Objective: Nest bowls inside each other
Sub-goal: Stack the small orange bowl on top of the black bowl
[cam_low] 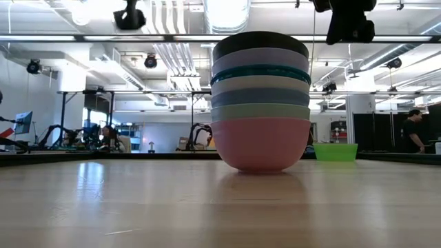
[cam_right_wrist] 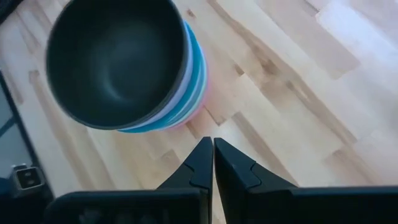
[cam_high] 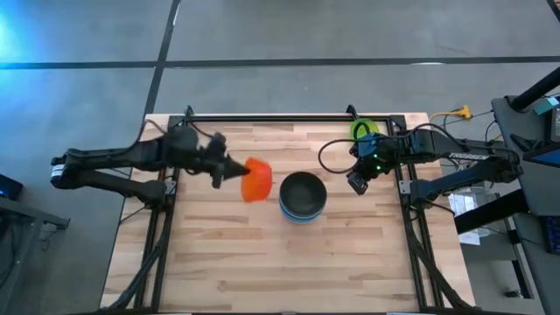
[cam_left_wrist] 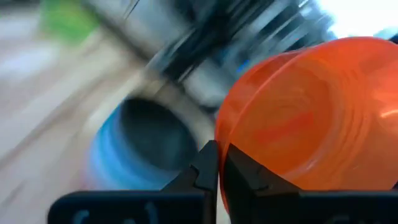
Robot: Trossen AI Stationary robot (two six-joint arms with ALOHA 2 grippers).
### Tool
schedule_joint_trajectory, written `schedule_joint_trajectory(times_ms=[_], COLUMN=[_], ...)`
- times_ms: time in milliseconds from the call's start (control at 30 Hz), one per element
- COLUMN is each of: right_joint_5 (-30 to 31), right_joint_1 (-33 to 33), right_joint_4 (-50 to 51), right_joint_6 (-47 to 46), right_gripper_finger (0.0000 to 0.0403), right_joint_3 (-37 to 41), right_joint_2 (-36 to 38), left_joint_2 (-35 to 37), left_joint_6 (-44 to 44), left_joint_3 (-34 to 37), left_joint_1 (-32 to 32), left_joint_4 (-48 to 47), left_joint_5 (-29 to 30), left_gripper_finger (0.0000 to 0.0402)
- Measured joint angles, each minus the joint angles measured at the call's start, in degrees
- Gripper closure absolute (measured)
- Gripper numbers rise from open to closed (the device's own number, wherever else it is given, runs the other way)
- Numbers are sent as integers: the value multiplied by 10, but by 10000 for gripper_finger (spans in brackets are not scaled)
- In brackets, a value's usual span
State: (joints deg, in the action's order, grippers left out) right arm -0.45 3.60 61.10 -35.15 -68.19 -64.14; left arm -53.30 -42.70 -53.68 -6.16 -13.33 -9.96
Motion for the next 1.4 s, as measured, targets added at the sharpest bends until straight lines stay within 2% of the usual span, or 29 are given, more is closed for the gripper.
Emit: schedule_joint_trajectory(times_ms=[67,233,400,567,767,867,1067,1400], right_joint_5=[6,7,11,21,22,27,36,37], right_joint_1=[0,0,0,0,0,0,0,0], right_joint_4=[0,1,1,1,1,1,1,0], right_joint_6=[6,12,12,6,7,0,-11,7], right_gripper_finger=[394,394,394,394,394,394,394,394], right_joint_3=[5,27,59,87,116,124,132,133], right_joint_2=[4,21,65,125,195,221,251,249], left_joint_2=[-14,-117,-264,-390,-473,-498,-514,-520], left_joint_6=[-5,-20,-5,58,103,105,106,106], left_joint_3=[-18,-86,-199,-344,-468,-494,-498,-496], left_joint_1=[-4,-13,-13,-14,-14,-16,-17,-24], left_joint_4=[51,26,-84,-241,-342,-383,-446,-448], left_joint_5=[-2,-57,-120,-120,-94,-89,-66,-40], left_gripper_finger=[401,402,402,402,402,402,402,401])
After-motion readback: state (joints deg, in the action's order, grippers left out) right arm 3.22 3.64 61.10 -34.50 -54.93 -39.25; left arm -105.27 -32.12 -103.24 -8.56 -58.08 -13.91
